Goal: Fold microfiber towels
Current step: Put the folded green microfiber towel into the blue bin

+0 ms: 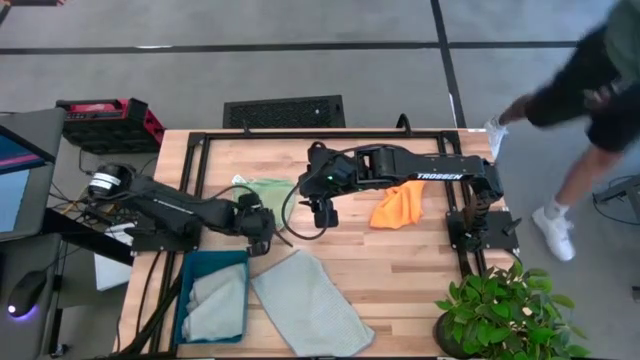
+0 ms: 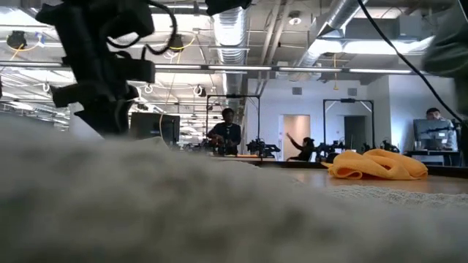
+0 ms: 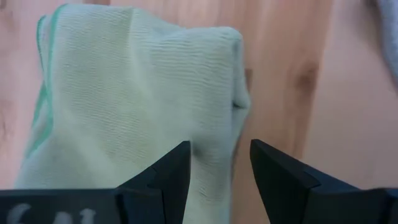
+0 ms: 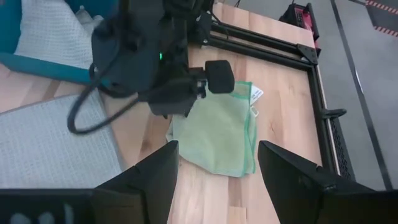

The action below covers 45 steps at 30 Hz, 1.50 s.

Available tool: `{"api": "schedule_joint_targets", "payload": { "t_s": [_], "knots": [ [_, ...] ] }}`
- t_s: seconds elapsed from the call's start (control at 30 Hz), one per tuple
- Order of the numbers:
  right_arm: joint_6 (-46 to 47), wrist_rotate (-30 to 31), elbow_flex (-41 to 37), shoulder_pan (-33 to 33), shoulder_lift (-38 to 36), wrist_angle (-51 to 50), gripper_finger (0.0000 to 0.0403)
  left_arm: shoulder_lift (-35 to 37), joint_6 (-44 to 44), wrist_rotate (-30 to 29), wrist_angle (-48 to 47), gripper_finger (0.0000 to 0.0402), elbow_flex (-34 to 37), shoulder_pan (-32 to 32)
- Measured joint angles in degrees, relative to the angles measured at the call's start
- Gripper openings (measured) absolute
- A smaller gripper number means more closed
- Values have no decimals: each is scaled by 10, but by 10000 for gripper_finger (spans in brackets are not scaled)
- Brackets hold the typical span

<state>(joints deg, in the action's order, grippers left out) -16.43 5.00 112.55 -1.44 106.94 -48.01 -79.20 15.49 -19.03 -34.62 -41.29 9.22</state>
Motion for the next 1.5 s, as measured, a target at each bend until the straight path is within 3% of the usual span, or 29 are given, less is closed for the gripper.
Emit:
{"api": "schedule_joint_targets", "payload": {
  "t_s": [0.4, 0.7, 0.83, 1.03, 1.23, 1.5],
  "knots": [
    [0, 0, 0, 1, 0, -4, 244, -151, -39, 58, -51, 160, -81, -28],
    [0, 0, 0, 1, 0, -12, 244, -176, -55, -12, -90, 158, -101, -31],
    [0, 0, 0, 1, 0, -14, 244, -177, -52, -37, -103, 124, -100, -35],
    [0, 0, 0, 1, 0, -14, 244, -177, -53, -28, -105, 16, -100, -48],
    [0, 0, 0, 1, -2, -28, 244, -170, -50, -17, -155, 5, -108, -48],
    [0, 0, 0, 1, -3, -36, 244, -158, -54, 8, -314, 2, -178, -44]
  ]
}}
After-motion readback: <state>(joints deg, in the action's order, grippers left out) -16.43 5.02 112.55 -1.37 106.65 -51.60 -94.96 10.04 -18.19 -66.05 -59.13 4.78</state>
